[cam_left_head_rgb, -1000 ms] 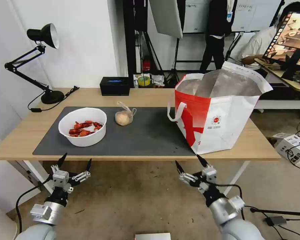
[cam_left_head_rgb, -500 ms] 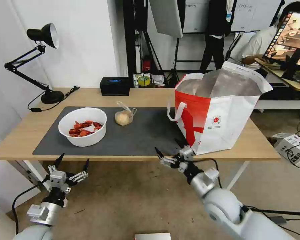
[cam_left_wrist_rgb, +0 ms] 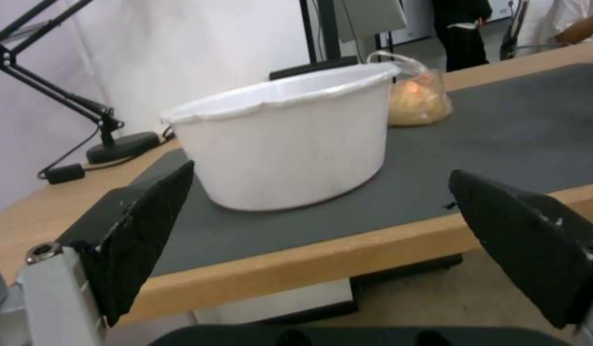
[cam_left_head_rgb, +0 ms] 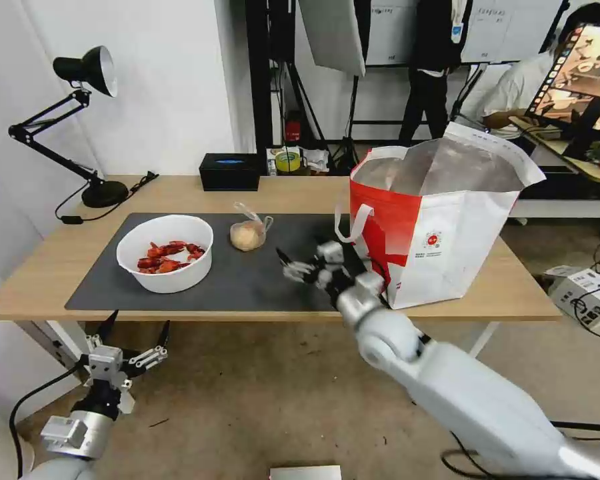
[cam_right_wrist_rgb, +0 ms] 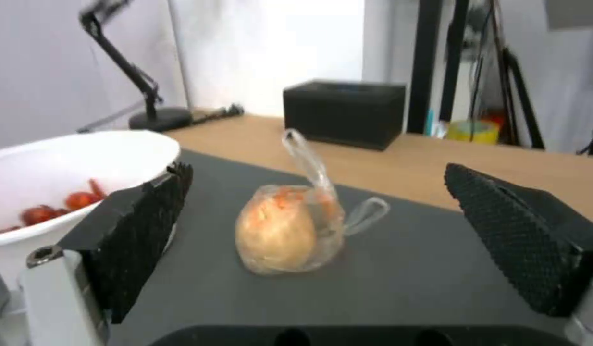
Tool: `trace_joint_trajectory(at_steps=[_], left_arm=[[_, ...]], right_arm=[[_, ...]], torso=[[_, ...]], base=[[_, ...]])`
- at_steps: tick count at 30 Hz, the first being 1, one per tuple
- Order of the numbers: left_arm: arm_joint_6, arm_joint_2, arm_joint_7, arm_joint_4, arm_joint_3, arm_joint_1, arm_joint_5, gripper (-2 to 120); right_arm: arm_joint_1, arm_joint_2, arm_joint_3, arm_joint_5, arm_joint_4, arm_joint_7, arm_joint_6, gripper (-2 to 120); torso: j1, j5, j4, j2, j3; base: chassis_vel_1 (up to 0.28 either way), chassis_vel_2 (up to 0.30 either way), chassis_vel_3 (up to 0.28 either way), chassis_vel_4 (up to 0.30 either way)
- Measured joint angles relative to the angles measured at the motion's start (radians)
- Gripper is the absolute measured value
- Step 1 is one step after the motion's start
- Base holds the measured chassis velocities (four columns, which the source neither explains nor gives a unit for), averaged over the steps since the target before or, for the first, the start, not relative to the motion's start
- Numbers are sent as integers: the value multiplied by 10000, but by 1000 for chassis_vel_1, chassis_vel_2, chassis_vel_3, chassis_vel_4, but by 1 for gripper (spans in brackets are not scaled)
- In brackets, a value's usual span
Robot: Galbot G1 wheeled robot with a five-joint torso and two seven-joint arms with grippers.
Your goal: Pick up the trash from the table and place it into the takeout bag.
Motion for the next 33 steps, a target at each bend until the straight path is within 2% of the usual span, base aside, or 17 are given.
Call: trace_joint_trajectory(at_steps=[1,3,4,7,8,10,11,14,16,19,33], left_arm=[[0,0,0,0,0,0,0,100],[-16,-30,-1,-2,-55,52,-7,100],[-16,-30,-1,-2,-55,52,-7,100],[-167,-65,0,65,-110,163,-16,100],[-167,-65,0,65,-110,163,-16,100],[-233,-71,0,107,-162,245,-39,100],[-233,-71,0,107,-162,245,-39,100],[-294,-88,12,137,-226,307,-100,100],[-302,-93,12,144,-226,305,-105,100],[-405,-134,26,204,-245,294,-131,100],[-467,-221,56,157,-323,304,-173,100]], right_arm=[[0,0,0,0,0,0,0,100],[692,688,-387,269,-1077,66,-266,100],[692,688,-387,269,-1077,66,-266,100],[1387,1700,-770,334,-2729,6,-287,100],[1387,1700,-770,334,-2729,6,-287,100],[1704,2350,-827,379,-3698,-121,-316,100],[1704,2350,-827,379,-3698,-121,-316,100],[2195,3181,-921,437,-4880,-320,-543,100],[2226,3221,-931,437,-4942,-323,-569,100],[2688,3907,-1003,426,-5767,-333,-1196,100],[3008,4351,-1118,0,-6381,13,-1977,100]], torso=[[0,0,0,0,0],[0,-1,-1,0,0],[0,-1,-1,0,0],[0,-1,-3,0,0],[0,-1,-3,0,0],[0,0,-3,0,0],[0,0,-3,0,0],[0,1,-1,0,-1],[-1,1,-1,0,-1],[0,0,-2,0,-1],[-1,2,-3,1,-1]], base=[[0,0,0,0],[0,0,0,0],[0,0,0,0],[0,0,0,0],[0,0,0,0],[0,0,0,0],[0,0,0,0],[0,0,0,0],[0,0,0,0],[0,0,0,0],[0,0,0,0]])
